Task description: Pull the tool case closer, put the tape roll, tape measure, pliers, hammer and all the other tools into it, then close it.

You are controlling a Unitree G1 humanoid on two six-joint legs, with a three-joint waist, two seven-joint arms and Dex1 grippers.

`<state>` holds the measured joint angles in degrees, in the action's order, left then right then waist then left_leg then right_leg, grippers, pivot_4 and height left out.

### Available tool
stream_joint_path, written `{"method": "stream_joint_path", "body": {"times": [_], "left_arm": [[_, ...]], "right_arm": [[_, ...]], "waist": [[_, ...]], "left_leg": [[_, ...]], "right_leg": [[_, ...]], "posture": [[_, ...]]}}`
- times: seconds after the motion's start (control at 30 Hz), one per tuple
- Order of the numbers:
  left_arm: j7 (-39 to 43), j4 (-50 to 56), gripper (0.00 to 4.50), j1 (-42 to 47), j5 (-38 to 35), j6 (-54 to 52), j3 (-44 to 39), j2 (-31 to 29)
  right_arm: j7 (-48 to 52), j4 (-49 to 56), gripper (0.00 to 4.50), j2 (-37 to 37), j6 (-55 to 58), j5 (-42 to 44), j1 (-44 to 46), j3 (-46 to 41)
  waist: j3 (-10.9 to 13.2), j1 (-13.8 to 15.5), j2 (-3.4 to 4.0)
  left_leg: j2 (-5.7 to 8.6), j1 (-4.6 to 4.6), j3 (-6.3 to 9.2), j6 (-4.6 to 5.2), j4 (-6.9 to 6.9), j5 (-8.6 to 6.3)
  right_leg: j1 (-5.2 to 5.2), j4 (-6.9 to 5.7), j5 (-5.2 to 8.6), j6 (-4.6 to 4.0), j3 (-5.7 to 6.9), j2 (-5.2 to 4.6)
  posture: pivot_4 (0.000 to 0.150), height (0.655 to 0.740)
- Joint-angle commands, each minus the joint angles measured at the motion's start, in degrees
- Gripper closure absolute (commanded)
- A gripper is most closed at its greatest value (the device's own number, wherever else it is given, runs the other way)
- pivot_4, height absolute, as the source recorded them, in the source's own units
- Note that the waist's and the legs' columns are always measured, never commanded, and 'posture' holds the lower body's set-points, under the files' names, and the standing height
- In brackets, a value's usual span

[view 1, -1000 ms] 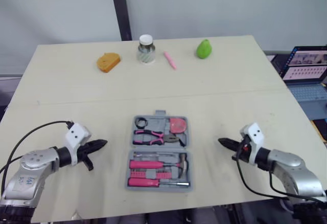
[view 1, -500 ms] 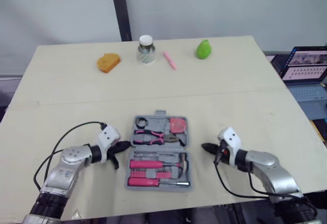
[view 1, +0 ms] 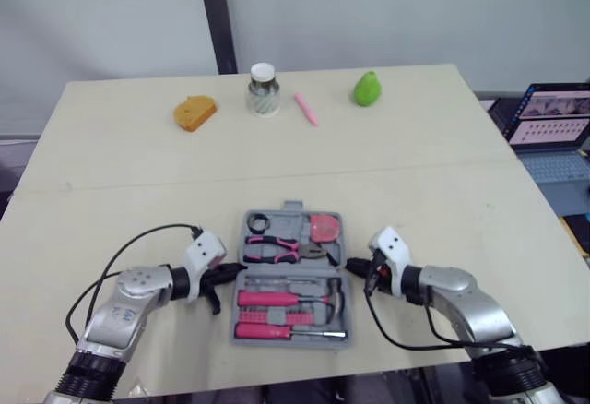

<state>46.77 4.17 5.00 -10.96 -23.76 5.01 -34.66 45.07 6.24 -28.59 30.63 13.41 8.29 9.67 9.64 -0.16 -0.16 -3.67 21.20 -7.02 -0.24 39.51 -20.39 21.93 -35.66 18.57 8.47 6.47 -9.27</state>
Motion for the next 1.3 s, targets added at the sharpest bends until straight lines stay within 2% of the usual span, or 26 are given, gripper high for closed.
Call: {"method": "stream_joint_path", "body": {"times": [0.03,0.43,0.97,1.3], "left_arm": [[1.74,2.28,4.50,-0.98,-0.53,-0.81,2.13,0.10],[2.06,4.13,4.50,-2.47,-0.78,-1.90,2.14,-0.21],[3.23,14.04,4.50,-11.34,-1.88,-6.46,1.15,-5.42],[2.51,15.26,4.50,-12.36,-1.85,-7.28,1.27,-5.43]], "right_arm": [[3.33,3.66,4.46,-0.64,2.32,1.31,-1.52,3.72],[3.39,4.10,4.46,-0.67,2.79,1.25,-0.91,4.26],[5.98,8.61,4.46,-3.09,4.68,2.74,-3.76,5.74],[6.13,10.33,4.46,-3.86,5.89,3.44,-4.99,5.80]], "waist": [[0.00,0.00,0.00],[0.00,0.02,-0.01],[0.00,-0.07,-0.01],[0.00,-0.04,-0.01]], "left_leg": [[0.00,0.00,0.00,0.00,0.00,0.00],[0.00,0.00,0.00,0.00,0.00,0.00],[-0.02,-0.01,-0.07,-0.02,-0.17,0.00],[-0.02,0.00,-0.07,-0.02,-0.18,-0.01]], "right_leg": [[0.00,0.00,0.00,0.00,0.00,0.00],[0.00,0.01,0.00,0.00,0.00,0.00],[0.11,0.04,0.00,-0.01,0.00,0.00],[0.11,0.06,0.01,-0.02,0.00,0.00]], "posture": [[0.150,0.7400],[0.150,0.7400],[0.150,0.7400],[0.150,0.7400]]}}
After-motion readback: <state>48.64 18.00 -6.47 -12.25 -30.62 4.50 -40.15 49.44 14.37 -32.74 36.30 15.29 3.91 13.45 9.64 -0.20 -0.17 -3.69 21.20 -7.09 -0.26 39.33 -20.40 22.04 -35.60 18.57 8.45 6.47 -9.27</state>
